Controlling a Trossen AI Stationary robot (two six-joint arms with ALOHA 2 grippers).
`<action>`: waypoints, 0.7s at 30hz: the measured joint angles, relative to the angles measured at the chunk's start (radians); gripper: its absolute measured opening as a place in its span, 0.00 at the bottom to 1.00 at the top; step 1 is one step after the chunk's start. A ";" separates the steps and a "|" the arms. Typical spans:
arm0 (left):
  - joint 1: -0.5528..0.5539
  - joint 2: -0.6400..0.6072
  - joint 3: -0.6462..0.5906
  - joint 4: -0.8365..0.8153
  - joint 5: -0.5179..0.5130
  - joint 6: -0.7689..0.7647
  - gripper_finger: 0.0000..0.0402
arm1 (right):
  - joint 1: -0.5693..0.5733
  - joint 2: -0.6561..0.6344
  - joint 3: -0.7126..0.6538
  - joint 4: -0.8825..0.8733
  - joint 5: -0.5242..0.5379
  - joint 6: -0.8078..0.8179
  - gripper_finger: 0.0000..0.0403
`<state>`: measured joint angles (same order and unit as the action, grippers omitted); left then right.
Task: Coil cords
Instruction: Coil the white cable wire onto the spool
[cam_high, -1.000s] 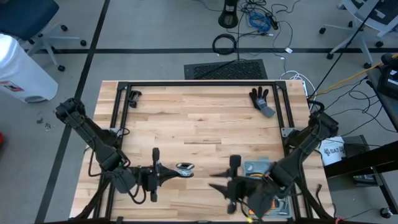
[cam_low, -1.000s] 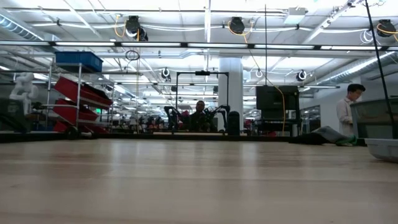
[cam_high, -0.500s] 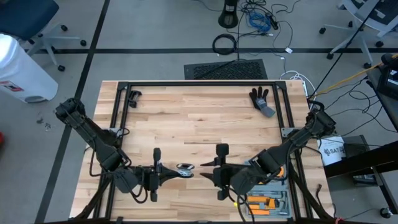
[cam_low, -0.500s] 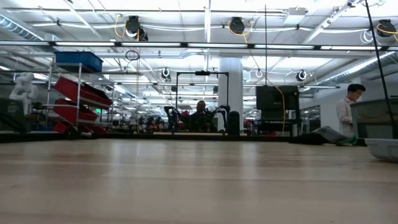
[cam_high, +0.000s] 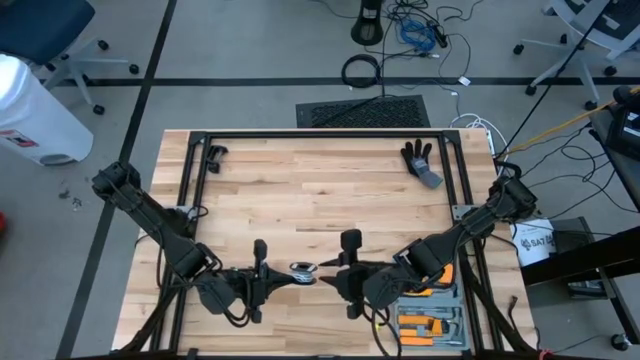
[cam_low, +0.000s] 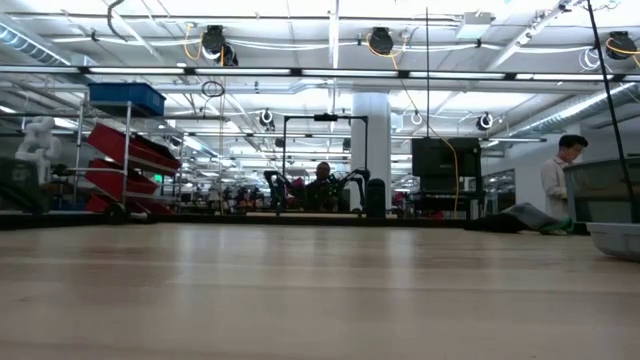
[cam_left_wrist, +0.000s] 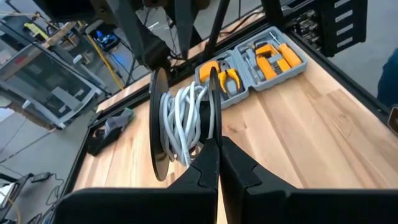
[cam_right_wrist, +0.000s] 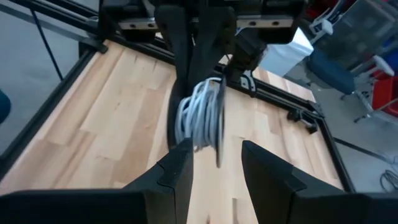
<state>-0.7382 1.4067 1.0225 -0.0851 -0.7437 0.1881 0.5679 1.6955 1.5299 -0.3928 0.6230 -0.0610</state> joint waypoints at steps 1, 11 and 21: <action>0.000 0.000 0.000 -0.002 0.000 0.000 0.00 | -0.001 0.000 0.000 0.001 0.001 -0.006 0.30; -0.002 0.000 0.000 -0.004 0.000 -0.018 0.00 | -0.009 0.008 0.000 0.005 -0.016 -0.022 0.30; -0.006 0.000 0.000 -0.008 0.011 -0.019 0.00 | -0.019 0.046 0.000 0.028 -0.005 -0.016 0.30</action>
<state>-0.7437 1.4071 1.0225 -0.0928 -0.7326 0.1692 0.5490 1.7415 1.5295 -0.3644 0.6176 -0.0767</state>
